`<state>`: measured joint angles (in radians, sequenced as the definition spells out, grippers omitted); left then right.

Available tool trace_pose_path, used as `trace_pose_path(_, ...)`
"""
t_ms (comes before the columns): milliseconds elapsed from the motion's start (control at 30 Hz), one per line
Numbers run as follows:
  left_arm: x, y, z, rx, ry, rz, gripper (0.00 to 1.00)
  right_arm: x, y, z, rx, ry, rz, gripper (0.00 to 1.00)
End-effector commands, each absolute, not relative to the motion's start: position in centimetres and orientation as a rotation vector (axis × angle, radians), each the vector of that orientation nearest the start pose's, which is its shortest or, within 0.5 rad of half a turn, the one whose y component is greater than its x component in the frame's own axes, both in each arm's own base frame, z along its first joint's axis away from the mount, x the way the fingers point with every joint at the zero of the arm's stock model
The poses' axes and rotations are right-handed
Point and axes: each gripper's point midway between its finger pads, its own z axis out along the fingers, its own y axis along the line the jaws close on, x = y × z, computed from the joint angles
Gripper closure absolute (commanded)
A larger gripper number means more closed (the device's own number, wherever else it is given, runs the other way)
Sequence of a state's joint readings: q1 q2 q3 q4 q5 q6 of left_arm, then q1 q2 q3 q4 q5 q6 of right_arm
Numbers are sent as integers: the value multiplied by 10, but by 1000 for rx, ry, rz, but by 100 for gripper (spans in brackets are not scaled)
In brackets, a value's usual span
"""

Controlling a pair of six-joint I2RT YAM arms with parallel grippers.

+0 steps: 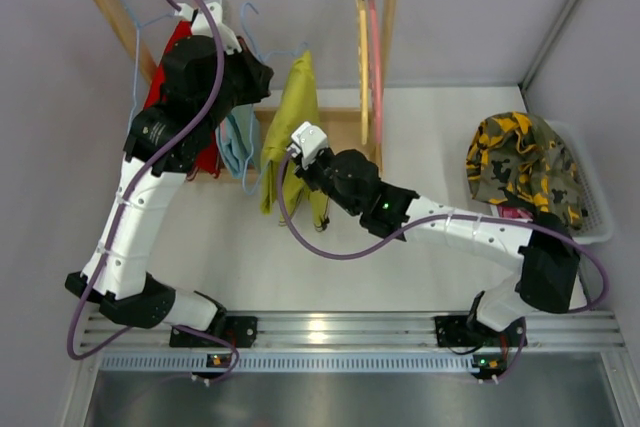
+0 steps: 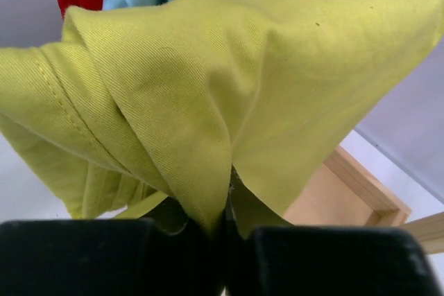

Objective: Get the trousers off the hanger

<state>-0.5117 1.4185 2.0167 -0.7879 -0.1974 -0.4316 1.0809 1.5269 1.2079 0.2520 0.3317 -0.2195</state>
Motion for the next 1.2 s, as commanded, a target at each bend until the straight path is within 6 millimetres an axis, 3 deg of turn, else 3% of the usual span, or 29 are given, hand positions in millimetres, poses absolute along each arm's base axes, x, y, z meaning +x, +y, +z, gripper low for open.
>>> trace_pose_path(0, 329, -171, 537, -100, 1588, -624, 100, 291, 383, 370, -696, 1332, 449, 100)
trace_pose_path(333, 329, -171, 535, -89, 1595, -619, 100, 274, 361, 388, -794, 1277, 511, 100)
trace_pose_path(433, 329, -173, 527, -84, 1614, -618, 100, 271, 357, 405, -766, 1265, 536, 100)
trace_pose_path(767, 331, -172, 481, -65, 1711, -563, 100, 253, 345, 492, -686, 1148, 631, 100)
trace_pose_path(967, 334, -172, 457, -64, 1762, -533, 100, 241, 332, 514, -672, 1116, 649, 100)
trace_pose_path(1167, 336, -173, 443, -61, 1795, -519, 100, 237, 323, 523, -666, 1091, 636, 100)
